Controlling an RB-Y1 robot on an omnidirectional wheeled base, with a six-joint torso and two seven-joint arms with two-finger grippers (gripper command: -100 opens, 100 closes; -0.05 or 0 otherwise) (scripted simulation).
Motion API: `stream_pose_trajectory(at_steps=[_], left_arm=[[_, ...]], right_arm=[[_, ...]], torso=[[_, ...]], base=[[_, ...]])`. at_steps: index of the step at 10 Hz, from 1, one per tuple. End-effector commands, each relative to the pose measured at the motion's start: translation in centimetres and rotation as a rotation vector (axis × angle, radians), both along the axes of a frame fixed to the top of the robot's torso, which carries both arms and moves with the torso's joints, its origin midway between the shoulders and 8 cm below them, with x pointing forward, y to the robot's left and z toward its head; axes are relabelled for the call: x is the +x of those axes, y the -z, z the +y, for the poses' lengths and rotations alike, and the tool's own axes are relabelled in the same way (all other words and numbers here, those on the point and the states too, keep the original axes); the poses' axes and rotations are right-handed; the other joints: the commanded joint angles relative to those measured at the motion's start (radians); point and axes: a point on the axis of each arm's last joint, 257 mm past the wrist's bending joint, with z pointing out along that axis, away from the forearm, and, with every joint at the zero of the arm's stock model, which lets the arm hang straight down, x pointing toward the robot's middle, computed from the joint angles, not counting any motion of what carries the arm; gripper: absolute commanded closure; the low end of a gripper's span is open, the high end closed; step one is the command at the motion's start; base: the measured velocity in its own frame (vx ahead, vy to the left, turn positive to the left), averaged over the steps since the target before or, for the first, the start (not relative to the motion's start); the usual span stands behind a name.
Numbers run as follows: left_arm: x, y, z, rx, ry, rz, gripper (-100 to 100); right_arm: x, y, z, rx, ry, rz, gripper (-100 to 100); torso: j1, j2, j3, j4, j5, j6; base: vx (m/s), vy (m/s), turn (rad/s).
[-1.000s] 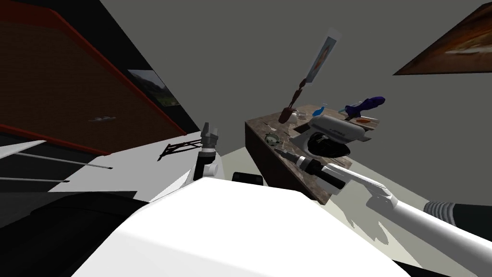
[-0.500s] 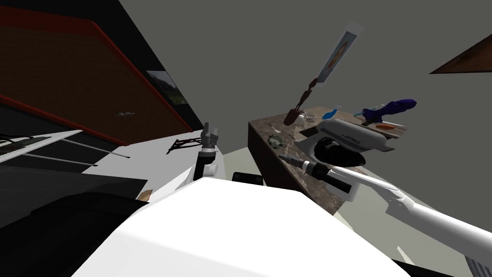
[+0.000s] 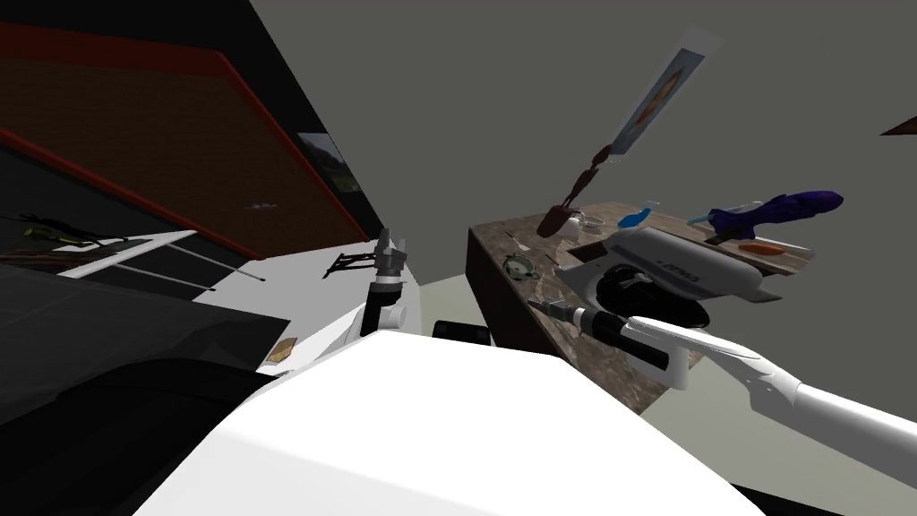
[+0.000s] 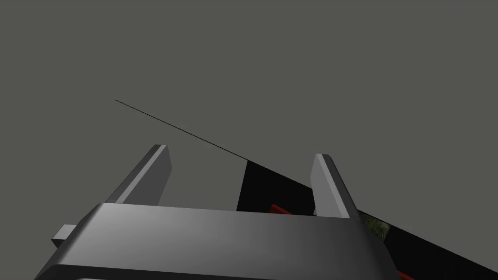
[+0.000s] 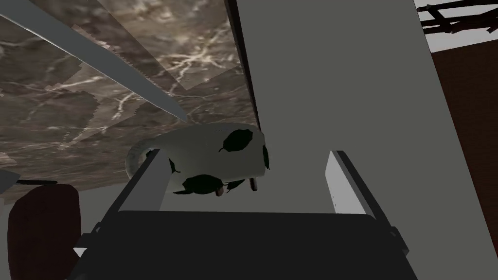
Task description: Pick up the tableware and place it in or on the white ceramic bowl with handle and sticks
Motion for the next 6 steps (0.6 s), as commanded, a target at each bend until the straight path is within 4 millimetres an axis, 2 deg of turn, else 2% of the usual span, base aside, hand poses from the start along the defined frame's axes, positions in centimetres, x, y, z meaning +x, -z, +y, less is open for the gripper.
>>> stream_pose_trajectory(at_steps=[1, 4, 5, 6], left_arm=[[0.0, 0.0, 0.0, 0.0, 0.0, 0.0, 0], [0.0, 0.0, 0.0, 0.0, 0.0, 0.0, 0], [0.0, 0.0, 0.0, 0.0, 0.0, 0.0, 0], [0.0, 0.0, 0.0, 0.0, 0.0, 0.0, 0]], right_arm=[[-0.9, 0.4, -1.3, -0.034, -0.002, 0.019, -100], [-4.2, 2.6, -5.5, -0.16, -0.016, 0.1, -100], [-4.2, 2.6, -5.5, -0.16, -0.016, 0.1, -100], [-5.8, 3.5, -7.3, -0.21, -0.022, 0.138, -100]], torso=[[0.0, 0.0, 0.0, 0.0, 0.0, 0.0], [0.0, 0.0, 0.0, 0.0, 0.0, 0.0], [0.0, 0.0, 0.0, 0.0, 0.0, 0.0], [0.001, 0.001, 0.0, 0.0, 0.0, 0.001]], base=[[0.011, -0.036, 0.06], [0.011, -0.031, 0.14], [0.003, -0.019, 0.039], [-0.002, -0.011, 0.114]])
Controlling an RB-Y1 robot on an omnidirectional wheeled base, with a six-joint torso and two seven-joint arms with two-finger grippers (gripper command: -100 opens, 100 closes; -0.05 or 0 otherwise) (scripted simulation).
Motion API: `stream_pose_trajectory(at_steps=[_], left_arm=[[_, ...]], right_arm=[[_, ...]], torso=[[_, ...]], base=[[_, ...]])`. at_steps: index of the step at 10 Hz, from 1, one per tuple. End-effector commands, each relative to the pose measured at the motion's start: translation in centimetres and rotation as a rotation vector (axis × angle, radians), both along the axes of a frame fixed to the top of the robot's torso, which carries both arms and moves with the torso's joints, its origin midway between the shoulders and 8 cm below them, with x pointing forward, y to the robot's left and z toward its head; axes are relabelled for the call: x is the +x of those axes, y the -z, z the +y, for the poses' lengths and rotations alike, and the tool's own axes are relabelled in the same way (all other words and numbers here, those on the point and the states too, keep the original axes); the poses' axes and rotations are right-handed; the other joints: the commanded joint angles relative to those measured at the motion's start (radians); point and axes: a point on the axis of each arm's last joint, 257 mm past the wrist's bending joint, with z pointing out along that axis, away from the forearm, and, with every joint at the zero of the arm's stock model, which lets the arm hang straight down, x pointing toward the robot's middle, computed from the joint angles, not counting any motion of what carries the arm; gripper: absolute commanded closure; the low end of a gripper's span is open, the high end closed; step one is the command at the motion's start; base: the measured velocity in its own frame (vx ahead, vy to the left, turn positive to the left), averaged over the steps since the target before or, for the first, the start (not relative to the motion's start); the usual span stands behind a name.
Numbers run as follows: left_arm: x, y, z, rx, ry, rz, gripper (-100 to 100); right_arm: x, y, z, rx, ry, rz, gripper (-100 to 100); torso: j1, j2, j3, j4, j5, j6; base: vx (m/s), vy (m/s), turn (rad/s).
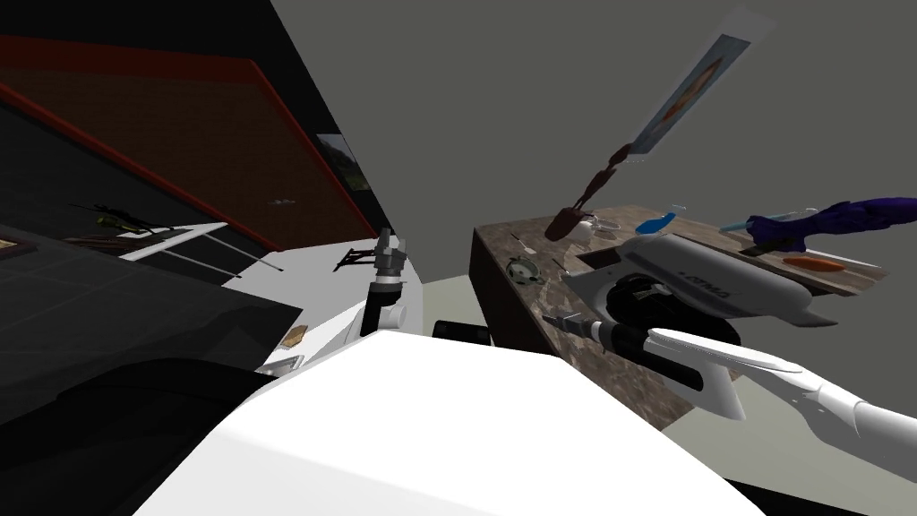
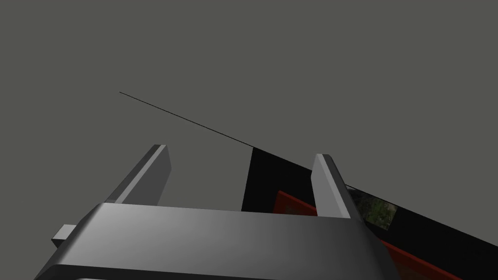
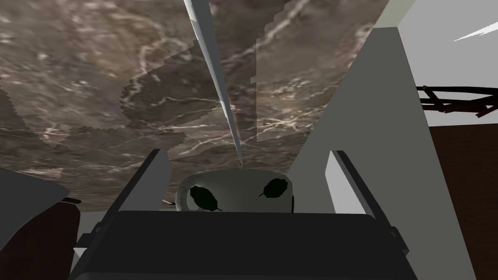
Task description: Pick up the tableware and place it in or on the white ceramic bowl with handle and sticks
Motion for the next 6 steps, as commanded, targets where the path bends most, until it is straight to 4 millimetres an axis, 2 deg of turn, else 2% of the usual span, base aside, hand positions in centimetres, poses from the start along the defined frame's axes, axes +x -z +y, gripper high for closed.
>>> stream_pose_trajectory(at_steps=[1, 2, 3, 5, 6], left_arm=[[0.0, 0.0, 0.0, 0.0, 0.0, 0.0, 0], [0.0, 0.0, 0.0, 0.0, 0.0, 0.0, 0], [0.0, 0.0, 0.0, 0.0, 0.0, 0.0, 0], [0.0, 0.0, 0.0, 0.0, 0.0, 0.0, 0], [0.0, 0.0, 0.0, 0.0, 0.0, 0.0, 0]], right_arm=[[0.0, 0.0, 0.0, 0.0, 0.0, 0.0, -100], [-0.1, 0.0, -0.2, -0.004, -0.001, 0.003, 0], [-0.3, 0.8, -0.5, -0.002, 0.01, 0.001, -100], [-0.7, 1.8, -0.9, -0.002, 0.023, 0.001, -100], [-0.5, 1.4, -0.7, 0.0, 0.019, 0.001, -100]], torso=[[0.0, 0.0, 0.0, 0.0, 0.0, 0.0], [0.0, 0.0, 0.0, 0.0, 0.0, 0.001], [0.001, 0.0, 0.0, 0.0, 0.0, 0.0], [0.002, -0.001, -0.001, 0.0, 0.0, 0.0], [0.002, -0.002, -0.001, 0.0, 0.0, 0.0]], base=[[-0.001, -0.009, 0.031], [0.0, 0.0, 0.0], [0.016, 0.007, 0.082], [0.025, 0.018, 0.084], [0.012, 0.009, 0.014]])
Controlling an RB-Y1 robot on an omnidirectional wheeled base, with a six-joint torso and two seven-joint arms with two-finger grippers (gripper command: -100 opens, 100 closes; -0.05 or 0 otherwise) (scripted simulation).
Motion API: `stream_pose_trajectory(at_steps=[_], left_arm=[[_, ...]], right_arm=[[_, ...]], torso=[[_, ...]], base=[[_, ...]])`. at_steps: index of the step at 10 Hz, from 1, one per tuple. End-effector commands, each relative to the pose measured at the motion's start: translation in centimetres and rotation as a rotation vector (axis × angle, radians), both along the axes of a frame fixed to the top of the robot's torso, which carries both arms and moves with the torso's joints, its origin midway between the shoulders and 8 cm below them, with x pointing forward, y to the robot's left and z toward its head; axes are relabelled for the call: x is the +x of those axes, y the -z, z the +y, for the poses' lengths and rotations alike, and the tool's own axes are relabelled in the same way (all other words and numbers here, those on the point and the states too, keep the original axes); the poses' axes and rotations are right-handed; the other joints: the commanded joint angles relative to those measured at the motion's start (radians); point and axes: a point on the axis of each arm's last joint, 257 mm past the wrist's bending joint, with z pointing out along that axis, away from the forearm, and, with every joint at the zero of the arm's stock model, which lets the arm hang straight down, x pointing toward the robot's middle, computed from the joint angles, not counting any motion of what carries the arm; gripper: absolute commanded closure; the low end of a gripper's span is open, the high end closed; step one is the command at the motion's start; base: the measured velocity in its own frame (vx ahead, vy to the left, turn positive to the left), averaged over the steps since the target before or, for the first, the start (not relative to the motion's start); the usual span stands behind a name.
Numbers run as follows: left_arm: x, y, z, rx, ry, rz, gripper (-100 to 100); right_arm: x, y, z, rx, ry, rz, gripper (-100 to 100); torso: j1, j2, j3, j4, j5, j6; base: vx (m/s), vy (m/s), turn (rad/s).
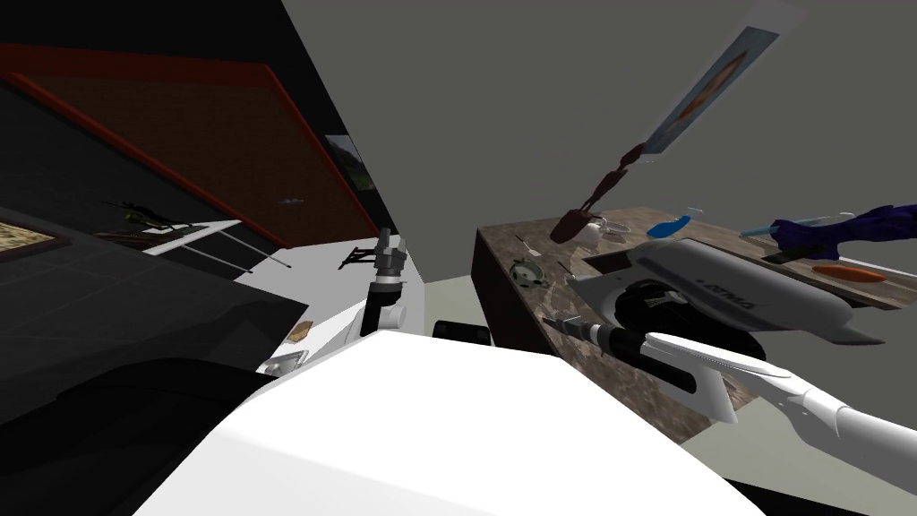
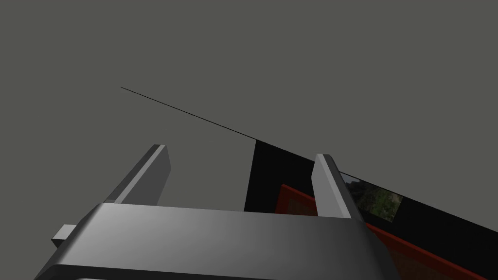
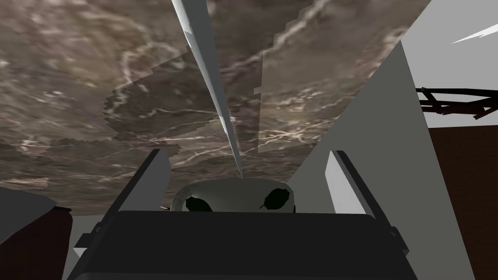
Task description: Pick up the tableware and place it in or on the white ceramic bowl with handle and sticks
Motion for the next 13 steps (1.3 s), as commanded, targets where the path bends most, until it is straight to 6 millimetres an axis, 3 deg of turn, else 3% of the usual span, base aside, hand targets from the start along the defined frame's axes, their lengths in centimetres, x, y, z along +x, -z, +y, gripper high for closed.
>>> stream_pose_trajectory(at_steps=[1, 5, 7, 10, 11, 12, 13], left_arm=[[0.0, 0.0, 0.0, 0.0, 0.0, 0.0, 0], [0.0, 0.0, 0.0, 0.0, 0.0, 0.0, 0], [0.0, 0.0, 0.0, 0.0, 0.0, 0.0, 0], [0.0, 0.0, 0.0, 0.0, 0.0, 0.0, 0], [0.0, 0.0, 0.0, 0.0, 0.0, 0.0, 0], [0.0, 0.0, 0.0, 0.0, 0.0, 0.0, 0], [0.0, 0.0, 0.0, 0.0, 0.0, 0.0, 0]], right_arm=[[0.0, 0.0, 0.0, 0.0, 0.0, 0.0, 100], [0.2, -0.2, -0.2, -0.006, 0.0, -0.005, 100], [-0.3, -0.3, -0.9, -0.022, -0.005, 0.014, -100], [-0.8, -0.4, -1.4, -0.035, -0.008, 0.028, -100], [-0.8, -0.4, -1.4, -0.035, -0.008, 0.029, 0], [-1.1, 0.3, -1.7, -0.035, 0.002, 0.027, -100], [-1.2, 0.9, -2.0, -0.035, 0.01, 0.025, -100]], torso=[[0.0, 0.0, 0.0, 0.0, 0.0, 0.0], [-0.001, 0.0, -0.001, -0.002, -0.003, -0.001], [-0.001, 0.0, -0.001, -0.002, -0.004, -0.001], [0.002, 0.004, 0.002, -0.001, -0.003, -0.001], [0.001, 0.002, 0.001, -0.001, -0.003, -0.001], [0.0, 0.001, 0.0, -0.001, -0.003, -0.001], [0.0, 0.0, -0.001, -0.002, -0.004, -0.001]], base=[[0.0, 0.0, 0.0], [0.001, -0.002, -0.001], [-0.016, 0.009, 0.003], [-0.055, 0.033, 0.001], [-0.005, 0.004, -0.001], [0.008, 0.009, 0.076], [0.024, 0.016, 0.096]])
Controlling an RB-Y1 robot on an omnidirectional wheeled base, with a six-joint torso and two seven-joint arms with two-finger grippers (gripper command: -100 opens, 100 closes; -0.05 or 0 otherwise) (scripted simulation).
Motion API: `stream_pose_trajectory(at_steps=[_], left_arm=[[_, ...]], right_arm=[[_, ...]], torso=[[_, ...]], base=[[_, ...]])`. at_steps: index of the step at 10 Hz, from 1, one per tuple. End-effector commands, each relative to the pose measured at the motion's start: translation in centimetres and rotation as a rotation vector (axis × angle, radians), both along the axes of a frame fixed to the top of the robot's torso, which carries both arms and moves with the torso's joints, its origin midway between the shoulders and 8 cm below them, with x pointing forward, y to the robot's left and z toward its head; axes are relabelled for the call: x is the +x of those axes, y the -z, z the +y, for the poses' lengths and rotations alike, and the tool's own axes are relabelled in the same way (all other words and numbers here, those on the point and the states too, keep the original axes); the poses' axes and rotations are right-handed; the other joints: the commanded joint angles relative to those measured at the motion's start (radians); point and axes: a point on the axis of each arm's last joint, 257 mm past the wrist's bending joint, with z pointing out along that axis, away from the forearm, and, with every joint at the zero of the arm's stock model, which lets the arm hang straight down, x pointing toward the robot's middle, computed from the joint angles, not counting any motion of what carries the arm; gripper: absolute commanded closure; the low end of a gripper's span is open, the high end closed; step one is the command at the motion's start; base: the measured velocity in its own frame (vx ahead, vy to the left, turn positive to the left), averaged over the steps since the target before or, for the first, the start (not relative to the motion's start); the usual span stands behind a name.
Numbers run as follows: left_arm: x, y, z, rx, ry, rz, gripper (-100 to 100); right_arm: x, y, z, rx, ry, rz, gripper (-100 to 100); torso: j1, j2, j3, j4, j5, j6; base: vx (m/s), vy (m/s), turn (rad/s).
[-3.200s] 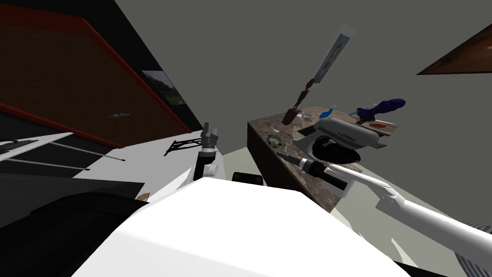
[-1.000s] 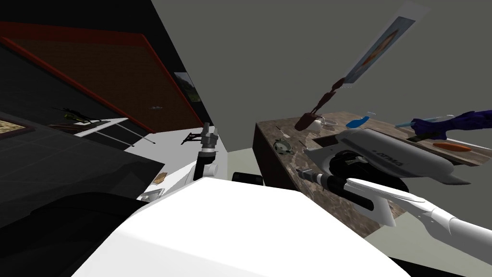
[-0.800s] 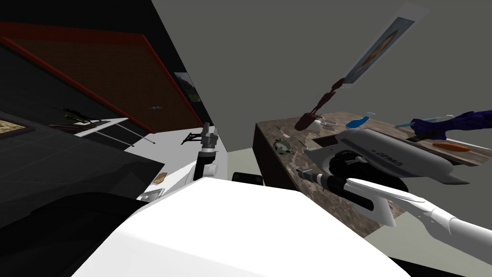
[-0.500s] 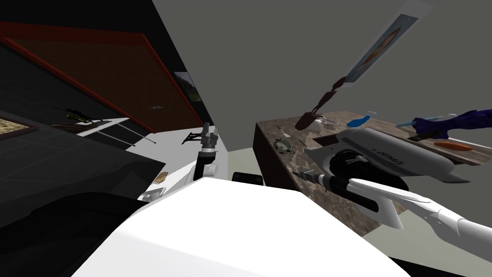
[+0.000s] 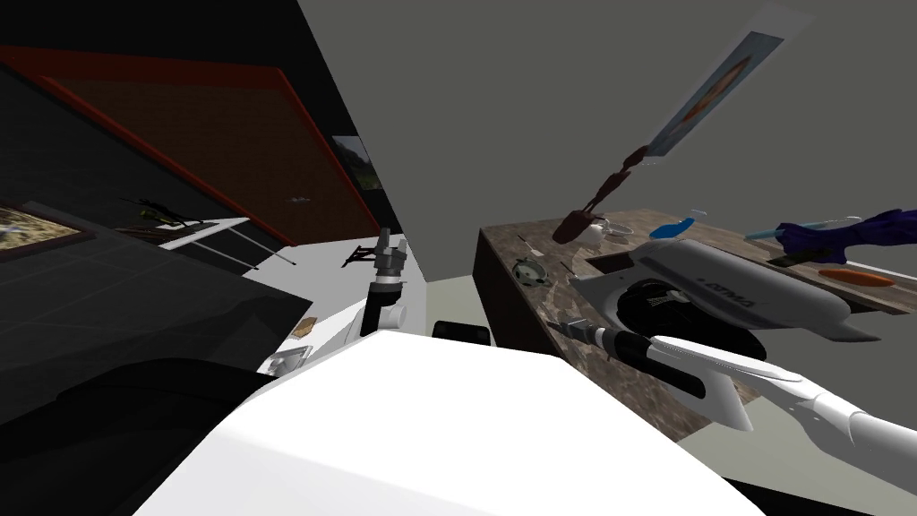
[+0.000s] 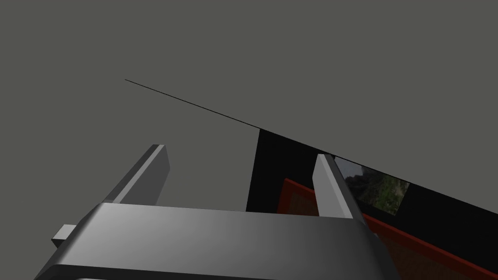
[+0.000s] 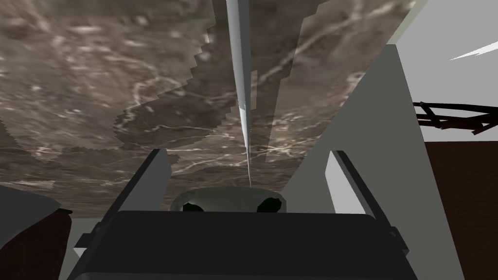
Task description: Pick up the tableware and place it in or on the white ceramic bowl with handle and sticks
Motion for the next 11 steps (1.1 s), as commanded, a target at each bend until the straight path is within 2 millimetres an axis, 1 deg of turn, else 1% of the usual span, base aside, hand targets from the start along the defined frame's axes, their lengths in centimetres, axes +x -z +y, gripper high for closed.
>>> stream_pose_trajectory(at_steps=[1, 2, 3, 7, 8, 9, 10, 11], left_arm=[[0.0, 0.0, 0.0, 0.0, 0.0, 0.0, 0], [0.0, 0.0, 0.0, 0.0, 0.0, 0.0, 0], [0.0, 0.0, 0.0, 0.0, 0.0, 0.0, 0], [0.0, 0.0, 0.0, 0.0, 0.0, 0.0, 0], [0.0, 0.0, 0.0, 0.0, 0.0, 0.0, 0], [0.0, 0.0, 0.0, 0.0, 0.0, 0.0, 0], [0.0, 0.0, 0.0, 0.0, 0.0, 0.0, 0], [0.0, 0.0, 0.0, 0.0, 0.0, 0.0, 0]], right_arm=[[-0.3, 0.7, -0.3, 0.0, 0.009, -0.001, -100], [-0.2, 0.5, -0.3, 0.0, 0.007, -0.001, -100], [-0.2, 0.5, -0.3, 0.0, 0.006, -0.001, 100], [-0.1, 0.4, -0.5, -0.007, 0.006, -0.003, 100], [-0.1, 0.4, -0.5, -0.006, 0.005, -0.004, 0], [0.1, -0.4, 0.1, 0.0, -0.006, 0.001, 100], [0.2, -0.8, 0.3, 0.0, -0.011, 0.002, 100], [0.2, -0.5, 0.1, -0.001, -0.008, 0.001, 100]], torso=[[0.0, 0.0, 0.0, 0.0, 0.0, 0.0], [0.0, -0.001, 0.0, 0.0, 0.0, 0.0], [0.0, 0.0, 0.0, 0.0, 0.0, 0.0], [-0.003, 0.0, 0.0, -0.001, -0.002, 0.0], [-0.004, 0.0, -0.001, -0.001, -0.002, 0.0], [-0.004, 0.0, -0.001, -0.001, -0.002, 0.0], [-0.004, 0.001, 0.0, -0.001, -0.002, 0.001], [-0.004, 0.002, 0.001, 0.0, -0.002, 0.001]], base=[[0.03, 0.013, 0.06], [0.013, 0.004, 0.007], [0.0, 0.0, 0.0], [0.0, 0.0, 0.0], [0.0, 0.0, 0.0], [-0.019, -0.014, -0.101], [-0.034, -0.02, -0.108], [-0.016, -0.008, -0.017]])
